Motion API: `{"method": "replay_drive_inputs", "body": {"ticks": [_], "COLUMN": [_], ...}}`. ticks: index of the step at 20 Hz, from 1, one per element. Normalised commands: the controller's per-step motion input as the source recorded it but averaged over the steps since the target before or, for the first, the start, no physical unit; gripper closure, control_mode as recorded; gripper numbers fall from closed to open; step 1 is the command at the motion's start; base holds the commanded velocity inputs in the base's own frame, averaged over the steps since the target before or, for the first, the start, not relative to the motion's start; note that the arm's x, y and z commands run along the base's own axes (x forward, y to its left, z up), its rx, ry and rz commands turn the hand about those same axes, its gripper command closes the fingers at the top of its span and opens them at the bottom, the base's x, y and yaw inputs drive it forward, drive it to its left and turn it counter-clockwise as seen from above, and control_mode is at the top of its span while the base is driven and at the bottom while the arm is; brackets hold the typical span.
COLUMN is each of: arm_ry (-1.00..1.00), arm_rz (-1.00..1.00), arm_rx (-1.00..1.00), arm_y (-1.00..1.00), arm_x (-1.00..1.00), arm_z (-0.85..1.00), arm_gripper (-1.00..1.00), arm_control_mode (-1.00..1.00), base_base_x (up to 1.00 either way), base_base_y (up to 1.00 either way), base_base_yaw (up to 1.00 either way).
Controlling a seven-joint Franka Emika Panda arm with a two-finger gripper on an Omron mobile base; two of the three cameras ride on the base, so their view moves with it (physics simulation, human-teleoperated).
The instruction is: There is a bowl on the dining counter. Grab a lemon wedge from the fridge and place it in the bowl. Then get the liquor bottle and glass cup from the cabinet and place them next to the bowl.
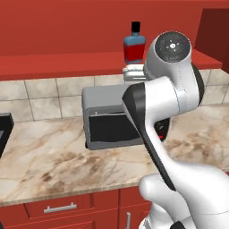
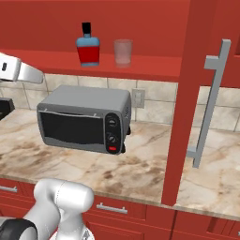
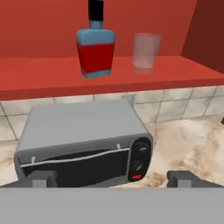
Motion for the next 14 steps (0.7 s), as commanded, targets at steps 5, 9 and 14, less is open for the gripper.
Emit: {"method": "replay_drive_inputs", "body": {"ticks": [5, 9, 14], "arm_ry": [-0.18, -0.06, 0.00], "arm_rz": [-0.06, -0.04, -0.06], "arm_rx": [-0.01, -0.03, -0.03], "arm_y": [0.04, 0.00, 0.00], "arm_x": [0.49, 0.62, 0.53], "arm_z": [0.34, 0.22, 0.36], "arm_gripper": [-1.00, -1.00, -1.00], "arm_control_mode": [-1.00, -1.00, -1.00], "base_base_x": [0.00, 0.00, 0.00], "base_base_y": [0.00, 0.00, 0.00], "base_base_yaw": [0.00, 0.00, 0.00]}}
